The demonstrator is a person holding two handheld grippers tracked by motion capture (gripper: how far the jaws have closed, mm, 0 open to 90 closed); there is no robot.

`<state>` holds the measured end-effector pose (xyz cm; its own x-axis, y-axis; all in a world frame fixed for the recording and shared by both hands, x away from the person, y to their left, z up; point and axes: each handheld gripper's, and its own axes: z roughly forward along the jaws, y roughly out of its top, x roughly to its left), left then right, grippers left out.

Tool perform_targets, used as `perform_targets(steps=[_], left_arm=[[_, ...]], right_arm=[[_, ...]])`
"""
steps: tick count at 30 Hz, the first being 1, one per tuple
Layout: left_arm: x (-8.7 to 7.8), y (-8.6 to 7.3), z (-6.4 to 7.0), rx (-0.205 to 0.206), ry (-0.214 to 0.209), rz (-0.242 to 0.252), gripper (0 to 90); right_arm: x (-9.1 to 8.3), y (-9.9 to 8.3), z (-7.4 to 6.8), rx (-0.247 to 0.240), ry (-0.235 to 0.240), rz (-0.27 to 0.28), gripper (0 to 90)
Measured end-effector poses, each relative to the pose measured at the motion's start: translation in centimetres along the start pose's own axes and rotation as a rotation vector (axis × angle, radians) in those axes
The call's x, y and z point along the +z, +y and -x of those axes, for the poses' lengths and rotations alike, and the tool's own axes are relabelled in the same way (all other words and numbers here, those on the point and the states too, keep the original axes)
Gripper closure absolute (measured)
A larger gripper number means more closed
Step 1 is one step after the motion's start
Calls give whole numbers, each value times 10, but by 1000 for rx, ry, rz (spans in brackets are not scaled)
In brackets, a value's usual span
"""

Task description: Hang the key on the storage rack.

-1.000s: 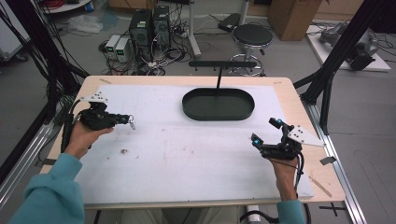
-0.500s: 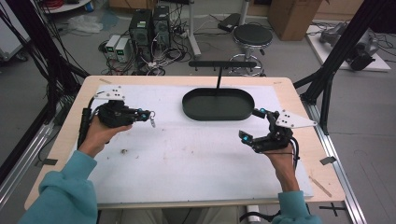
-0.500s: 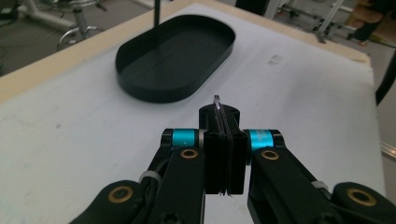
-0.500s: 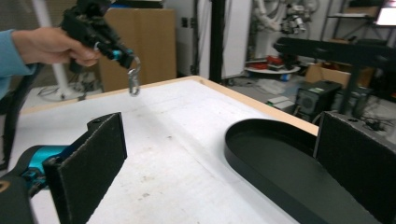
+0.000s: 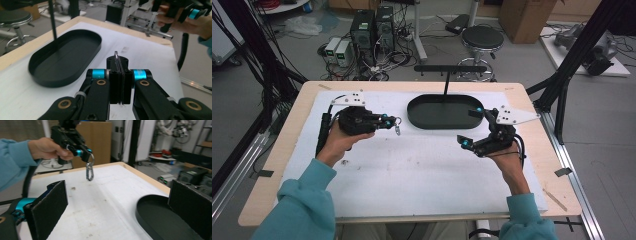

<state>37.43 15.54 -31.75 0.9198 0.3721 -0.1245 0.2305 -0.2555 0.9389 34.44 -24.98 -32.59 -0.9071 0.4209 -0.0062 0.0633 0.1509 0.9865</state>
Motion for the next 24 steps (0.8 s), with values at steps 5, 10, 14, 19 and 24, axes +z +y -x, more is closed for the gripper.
perform_targets(steps=[5,10,14,19,24], left_arm=[[13,5,8,6,-71,53,885],[22,9,15,17,-104,80,885],[27,10,18,30,-123,82,886],[36,11,20,40,-148,87,886],[40,10,20,46,-158,93,886]], right_arm=[[15,11,-1,-21,66,-40,21],[26,17,-2,-10,105,-39,27],[33,19,-2,-7,138,-47,46],[43,21,-1,-3,181,-58,51],[52,21,2,-2,211,-71,69]])
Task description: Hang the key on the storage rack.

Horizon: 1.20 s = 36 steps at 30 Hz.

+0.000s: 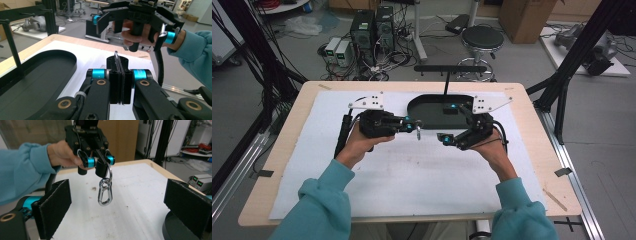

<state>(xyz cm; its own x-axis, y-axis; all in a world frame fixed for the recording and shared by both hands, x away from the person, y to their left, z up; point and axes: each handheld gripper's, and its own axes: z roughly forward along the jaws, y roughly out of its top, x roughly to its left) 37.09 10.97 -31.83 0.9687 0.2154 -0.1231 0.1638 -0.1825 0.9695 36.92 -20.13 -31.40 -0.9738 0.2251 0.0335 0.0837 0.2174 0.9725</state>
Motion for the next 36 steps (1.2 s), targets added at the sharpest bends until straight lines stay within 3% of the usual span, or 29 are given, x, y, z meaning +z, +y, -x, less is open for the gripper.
perform_targets(steps=[1,6,13,17,22,25,36], left_arm=[[1,0,0,9,-5,5,885],[2,-1,-1,17,-18,16,885],[6,-1,3,37,-32,13,886],[8,-1,4,41,-39,15,885],[8,-1,4,49,-44,17,886],[8,-1,4,51,-41,22,885],[9,-3,5,59,-46,28,885]], right_arm=[[4,1,1,-23,26,-22,174],[12,2,2,-44,69,-46,199],[20,4,3,-64,129,-47,362],[21,3,4,-43,148,-42,436],[22,3,7,-50,160,-39,508],[21,4,7,-47,188,-30,595],[24,3,8,-63,208,-32,720]])
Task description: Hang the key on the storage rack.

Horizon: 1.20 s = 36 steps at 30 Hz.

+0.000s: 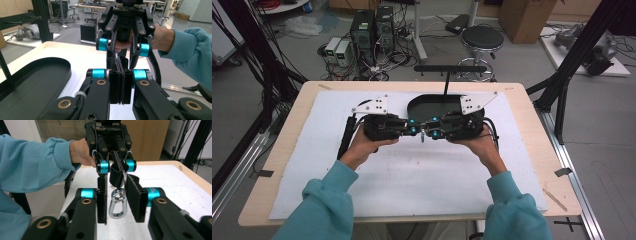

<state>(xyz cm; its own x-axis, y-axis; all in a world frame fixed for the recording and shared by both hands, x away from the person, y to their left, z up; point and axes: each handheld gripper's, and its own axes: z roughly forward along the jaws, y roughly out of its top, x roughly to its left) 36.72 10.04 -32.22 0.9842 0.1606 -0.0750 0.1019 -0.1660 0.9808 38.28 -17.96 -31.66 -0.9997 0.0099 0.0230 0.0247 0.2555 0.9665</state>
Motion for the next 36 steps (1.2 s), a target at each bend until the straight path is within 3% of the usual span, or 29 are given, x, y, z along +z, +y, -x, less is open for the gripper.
perform_targets(steps=[13,21,26,32,34,36], left_arm=[[0,0,1,16,-11,2,885],[0,-1,0,28,-10,1,883],[-1,-4,0,38,-13,17,871],[-5,-9,-4,17,1,29,772],[-7,-10,-4,21,10,45,700],[-8,-11,-5,16,35,38,552]], right_arm=[[0,-1,2,5,-6,-7,861],[0,-2,3,54,14,-7,889],[1,-1,2,48,8,-14,891],[0,-2,3,41,-12,-19,891],[-2,-1,2,45,-26,-17,891],[-5,-2,3,50,-51,-22,891]])
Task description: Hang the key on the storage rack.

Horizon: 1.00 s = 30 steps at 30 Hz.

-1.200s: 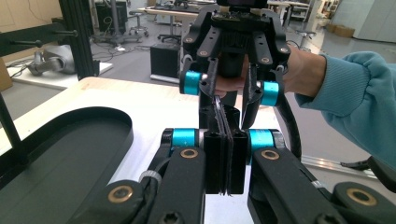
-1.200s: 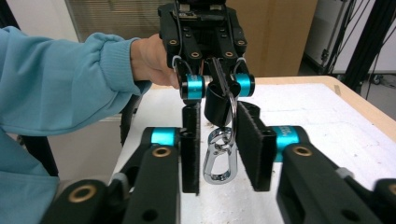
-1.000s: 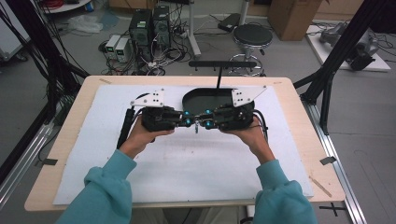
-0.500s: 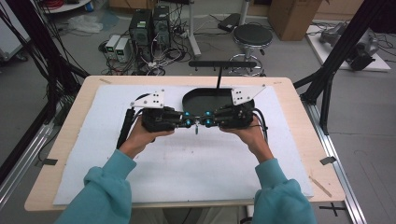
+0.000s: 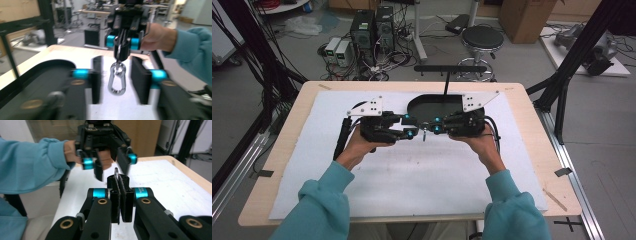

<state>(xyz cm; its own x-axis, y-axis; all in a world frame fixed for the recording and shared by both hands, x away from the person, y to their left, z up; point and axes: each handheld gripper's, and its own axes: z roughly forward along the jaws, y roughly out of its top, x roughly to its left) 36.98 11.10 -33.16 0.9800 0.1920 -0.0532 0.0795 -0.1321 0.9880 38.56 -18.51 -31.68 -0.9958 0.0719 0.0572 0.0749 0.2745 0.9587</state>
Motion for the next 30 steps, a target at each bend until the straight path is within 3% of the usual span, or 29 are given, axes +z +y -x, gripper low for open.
perform_targets(steps=[1,4,8,9,10,11,14,15,16,17,20,21,22,25,30], left_arm=[[1,-2,-1,0,38,-10,416],[-3,-8,0,13,152,-25,151],[-16,-16,-2,35,198,-3,17],[-27,-21,-2,51,245,1,17],[-27,-21,-2,51,245,1,17],[-39,-26,-1,57,281,9,17],[-51,-30,0,52,316,0,17],[-65,-36,2,58,358,4,17],[-65,-36,2,58,358,4,17],[-81,-44,5,56,402,0,17],[-93,-50,6,56,429,1,17],[-106,-57,9,56,466,4,17],[-106,-57,9,56,466,4,17],[-128,-73,13,59,515,22,17],[-140,-85,18,59,542,40,17]], right_arm=[[-1,0,1,-11,-5,1,891],[-4,0,1,0,-22,-6,891],[-9,0,3,1,-52,-12,891],[-13,-1,3,15,-69,-10,891],[-13,-1,3,15,-69,-10,891],[-19,-1,4,20,-97,-9,890],[-25,-2,6,24,-120,-5,890],[-32,-3,9,32,-152,-5,890],[-32,-3,9,32,-152,-5,890],[-39,-2,11,41,-177,-7,890],[-46,-1,14,46,-198,-7,890],[-52,0,16,48,-219,-2,890],[-52,0,16,48,-219,-2,890],[-63,3,22,59,-265,7,890],[-71,8,30,64,-300,12,890]])
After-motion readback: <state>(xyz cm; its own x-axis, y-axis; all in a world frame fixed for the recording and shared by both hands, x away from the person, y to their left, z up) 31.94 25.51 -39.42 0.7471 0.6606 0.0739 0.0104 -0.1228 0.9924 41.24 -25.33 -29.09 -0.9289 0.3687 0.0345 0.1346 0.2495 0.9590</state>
